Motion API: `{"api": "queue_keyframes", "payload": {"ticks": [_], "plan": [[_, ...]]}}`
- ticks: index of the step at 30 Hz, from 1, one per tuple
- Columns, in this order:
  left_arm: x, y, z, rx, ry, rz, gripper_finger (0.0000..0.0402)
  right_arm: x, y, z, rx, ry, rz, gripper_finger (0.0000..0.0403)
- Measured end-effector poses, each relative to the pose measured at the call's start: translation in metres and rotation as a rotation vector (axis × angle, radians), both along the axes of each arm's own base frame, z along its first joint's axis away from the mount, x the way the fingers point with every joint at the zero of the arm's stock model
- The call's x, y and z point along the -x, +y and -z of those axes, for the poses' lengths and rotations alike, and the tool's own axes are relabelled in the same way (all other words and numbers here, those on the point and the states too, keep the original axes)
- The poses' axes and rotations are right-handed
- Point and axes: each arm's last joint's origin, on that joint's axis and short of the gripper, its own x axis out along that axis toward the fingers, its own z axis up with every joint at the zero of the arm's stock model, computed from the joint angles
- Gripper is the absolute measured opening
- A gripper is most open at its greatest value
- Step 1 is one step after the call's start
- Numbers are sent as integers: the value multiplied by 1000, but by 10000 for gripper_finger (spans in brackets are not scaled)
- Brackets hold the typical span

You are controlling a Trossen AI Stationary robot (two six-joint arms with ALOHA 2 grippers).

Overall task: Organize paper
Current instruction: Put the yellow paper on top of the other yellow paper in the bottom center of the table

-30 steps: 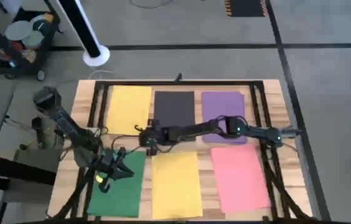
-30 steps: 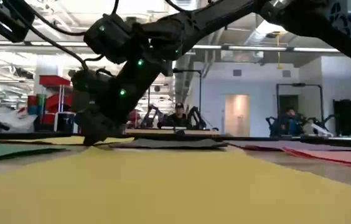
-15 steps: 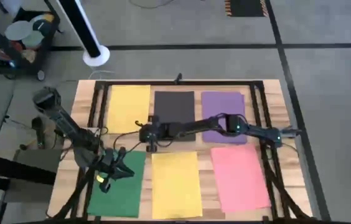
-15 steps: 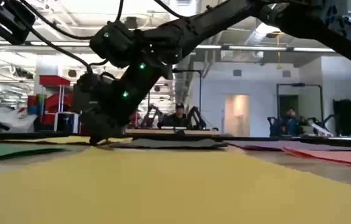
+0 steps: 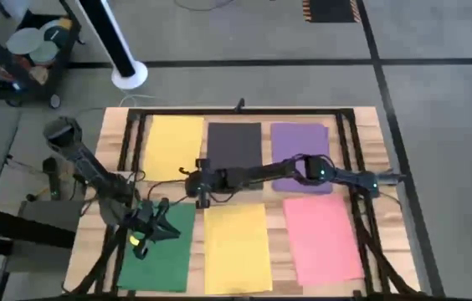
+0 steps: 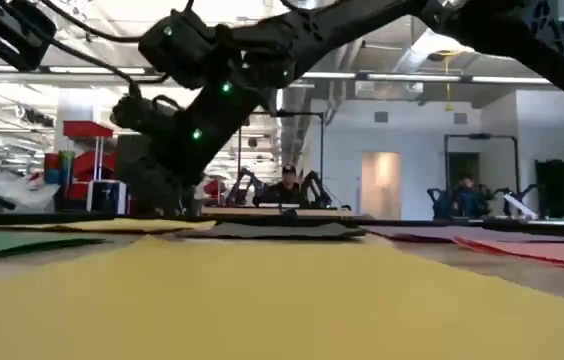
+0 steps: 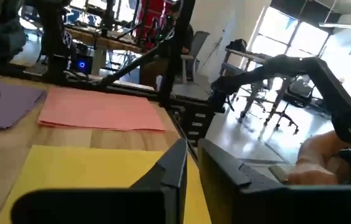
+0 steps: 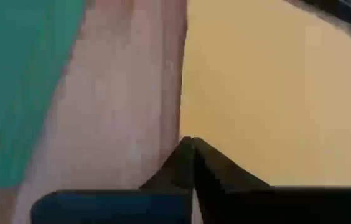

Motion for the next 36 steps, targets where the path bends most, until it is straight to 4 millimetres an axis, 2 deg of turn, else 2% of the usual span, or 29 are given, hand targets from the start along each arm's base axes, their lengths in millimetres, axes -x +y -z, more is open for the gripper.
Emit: {"api": "queue_keyframes", "payload": {"ticks": [5,9,13,19,25,30,36], "plan": [[0,0,0,1,-1,0,36,4,9,-26,3,-31,-20,0],[0,0,0,1,-1,0,36,5,10,-32,-15,-52,-9,1],[0,0,0,0,0,0,36,5,4,-23,-41,-30,27,22],[0,0,0,0,0,0,36,2,-2,2,-62,5,39,89],[0,0,0,-6,2,0,36,1,-2,5,-92,-4,48,137],[0,0,0,-6,2,0,36,1,-12,5,-100,-7,74,154],[0,0,1,-6,2,0,36,4,-21,15,-115,12,106,154]]}}
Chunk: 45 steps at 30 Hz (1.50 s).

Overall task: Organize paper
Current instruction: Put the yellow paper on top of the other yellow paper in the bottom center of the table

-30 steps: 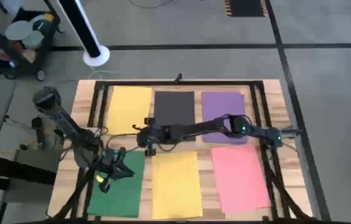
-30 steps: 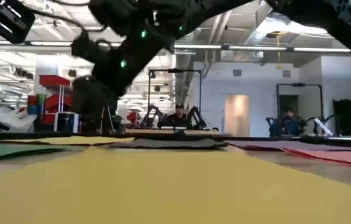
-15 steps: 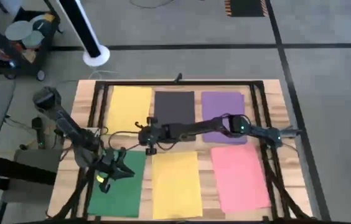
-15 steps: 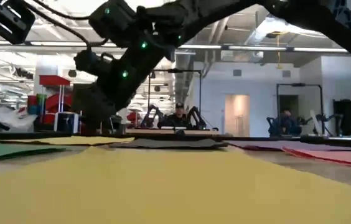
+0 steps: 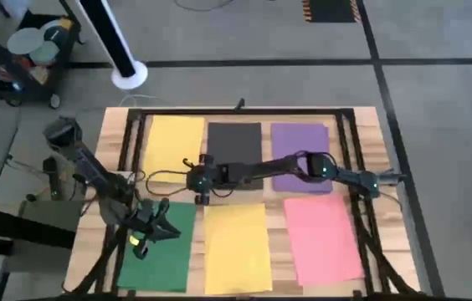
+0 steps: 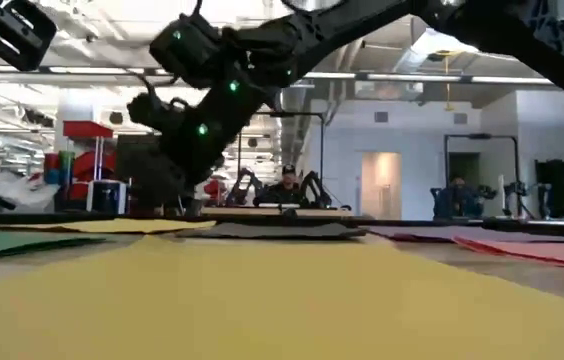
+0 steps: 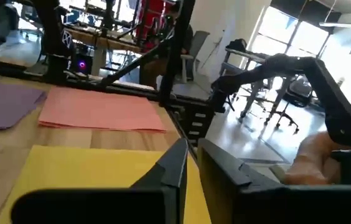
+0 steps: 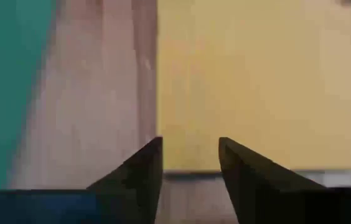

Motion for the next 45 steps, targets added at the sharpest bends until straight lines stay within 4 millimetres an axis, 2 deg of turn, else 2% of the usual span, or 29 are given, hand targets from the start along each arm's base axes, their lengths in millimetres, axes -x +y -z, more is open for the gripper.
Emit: {"api": "queue_keyframes", "payload": {"ticks": [3,9,16,19,27,30,41,45], "plan": [[0,0,0,0,0,0,36,0,2,-1,0,-7,-4,153],[0,0,0,-1,0,0,36,-5,3,18,-1,-20,-7,153],[0,0,0,-3,1,0,36,-6,4,25,-7,-15,11,146],[0,0,0,-3,1,0,36,-6,4,26,-6,-14,11,120],[0,0,-2,7,-13,-5,36,-6,1,27,25,-12,30,11],[0,0,-2,9,-14,-5,36,-6,7,27,76,-6,20,5],[0,0,-4,27,-29,-3,36,-13,19,1,128,1,-44,0],[0,0,-6,29,-48,15,36,-12,23,-1,154,43,-58,0]]}}
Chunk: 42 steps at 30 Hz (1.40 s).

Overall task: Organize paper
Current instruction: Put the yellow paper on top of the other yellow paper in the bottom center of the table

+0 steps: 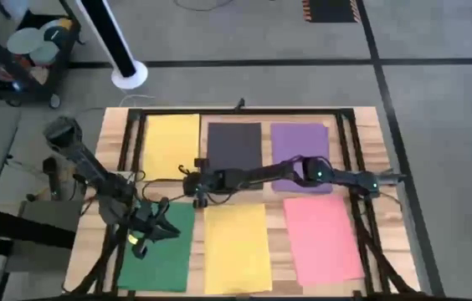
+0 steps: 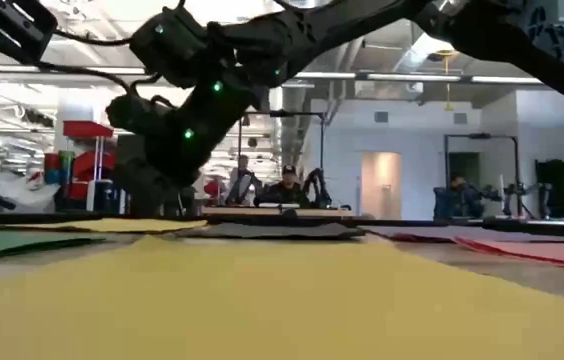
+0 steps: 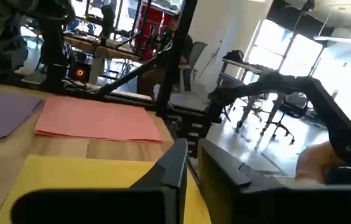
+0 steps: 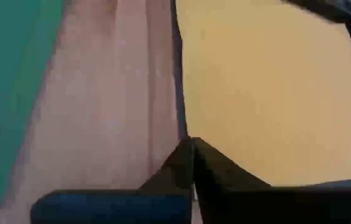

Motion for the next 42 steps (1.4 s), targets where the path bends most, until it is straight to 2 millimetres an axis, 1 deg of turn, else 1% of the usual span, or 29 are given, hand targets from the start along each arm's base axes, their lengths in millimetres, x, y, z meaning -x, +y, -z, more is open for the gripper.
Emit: {"api": "queue_keyframes", "payload": {"ticks": [4,9,12,16,21,24,27,32,38,42], "plan": [[0,-1,-1,0,-14,33,36,2,10,-2,50,37,-26,0],[1,-2,-1,-2,-16,60,36,3,19,-2,60,56,-38,0],[1,-2,-1,-6,-14,76,36,5,22,-2,121,65,0,10],[1,-2,4,-45,19,82,36,7,20,-1,170,112,-5,54],[1,-2,11,-82,78,67,36,7,20,-2,175,113,-9,114],[1,-1,14,-87,105,54,36,7,18,-1,189,126,-24,139],[1,-1,15,-85,112,51,36,7,17,-2,201,125,-39,154],[1,-1,15,-85,112,50,36,6,7,0,211,129,-37,158],[1,-1,15,-84,113,50,36,8,-10,12,182,138,-30,147],[1,-1,15,-87,113,50,36,8,-12,15,163,138,-43,142]]}}
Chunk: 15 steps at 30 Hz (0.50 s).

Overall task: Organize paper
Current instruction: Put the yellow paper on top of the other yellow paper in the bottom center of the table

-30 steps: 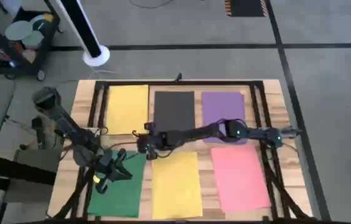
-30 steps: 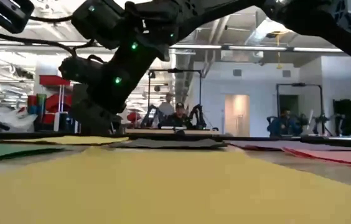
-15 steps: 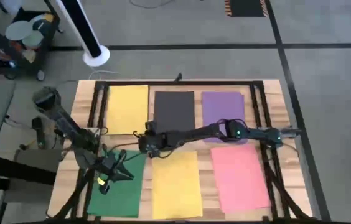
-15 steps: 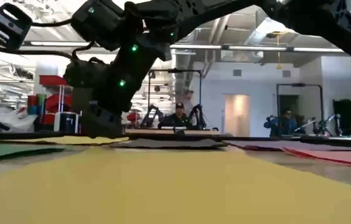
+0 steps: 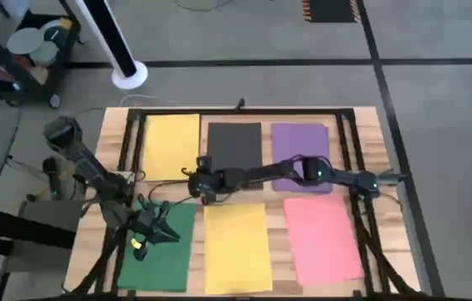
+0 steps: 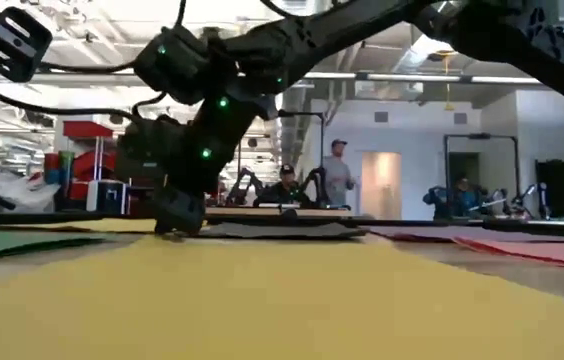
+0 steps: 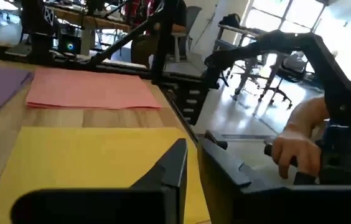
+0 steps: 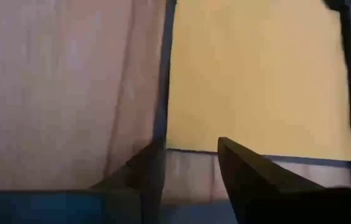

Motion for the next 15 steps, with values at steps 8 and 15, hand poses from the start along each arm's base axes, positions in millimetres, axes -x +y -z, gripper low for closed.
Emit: {"api": "queue_keyframes", "payload": {"ticks": [8,15], "plan": [[0,0,0,7,3,1,36,-2,-2,-1,-35,-17,-22,139],[0,0,1,8,16,4,36,-3,7,-2,-42,-40,-38,139]]}}
